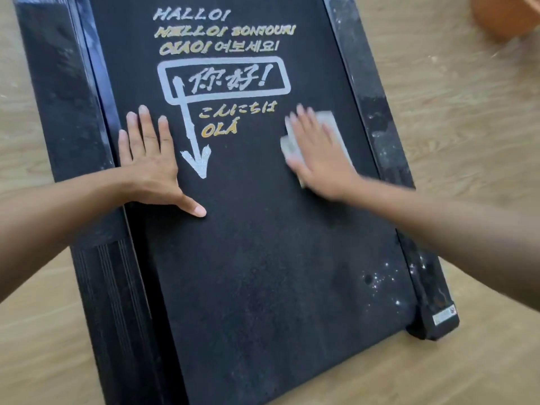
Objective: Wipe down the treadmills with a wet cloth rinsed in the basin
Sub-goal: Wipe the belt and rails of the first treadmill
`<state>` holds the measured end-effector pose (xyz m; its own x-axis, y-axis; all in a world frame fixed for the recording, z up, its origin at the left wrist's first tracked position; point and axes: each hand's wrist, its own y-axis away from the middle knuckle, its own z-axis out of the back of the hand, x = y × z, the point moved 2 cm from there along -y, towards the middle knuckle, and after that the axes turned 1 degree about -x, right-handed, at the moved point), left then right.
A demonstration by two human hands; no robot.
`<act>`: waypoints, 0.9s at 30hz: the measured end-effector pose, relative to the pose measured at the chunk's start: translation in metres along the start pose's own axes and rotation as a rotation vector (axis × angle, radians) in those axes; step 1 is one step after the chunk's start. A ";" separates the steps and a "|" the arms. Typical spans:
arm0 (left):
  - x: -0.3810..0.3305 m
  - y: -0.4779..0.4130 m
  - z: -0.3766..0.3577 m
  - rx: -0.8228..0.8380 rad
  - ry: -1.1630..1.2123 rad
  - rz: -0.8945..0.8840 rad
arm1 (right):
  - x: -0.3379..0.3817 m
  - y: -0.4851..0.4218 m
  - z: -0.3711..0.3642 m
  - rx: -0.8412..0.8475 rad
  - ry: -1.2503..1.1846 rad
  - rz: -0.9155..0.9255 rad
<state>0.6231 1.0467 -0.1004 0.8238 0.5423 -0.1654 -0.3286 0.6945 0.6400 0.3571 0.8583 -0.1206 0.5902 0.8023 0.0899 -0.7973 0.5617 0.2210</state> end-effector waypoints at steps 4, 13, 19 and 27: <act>0.002 -0.001 0.000 0.006 0.004 0.012 | -0.004 0.233 -0.033 0.196 0.109 0.239; -0.010 0.004 0.004 0.042 -0.018 0.042 | 0.007 0.090 -0.039 -0.135 -0.117 -0.166; -0.005 0.002 -0.003 -0.014 -0.031 0.052 | -0.034 0.002 -0.007 -0.115 -0.058 -0.196; -0.008 0.016 0.007 0.014 -0.015 0.062 | 0.020 0.316 -0.091 0.079 -0.049 -0.305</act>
<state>0.6139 1.0505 -0.0835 0.8087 0.5770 -0.1141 -0.3727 0.6529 0.6594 0.1050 1.0705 -0.1375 0.8072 0.5877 0.0546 -0.5718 0.7557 0.3194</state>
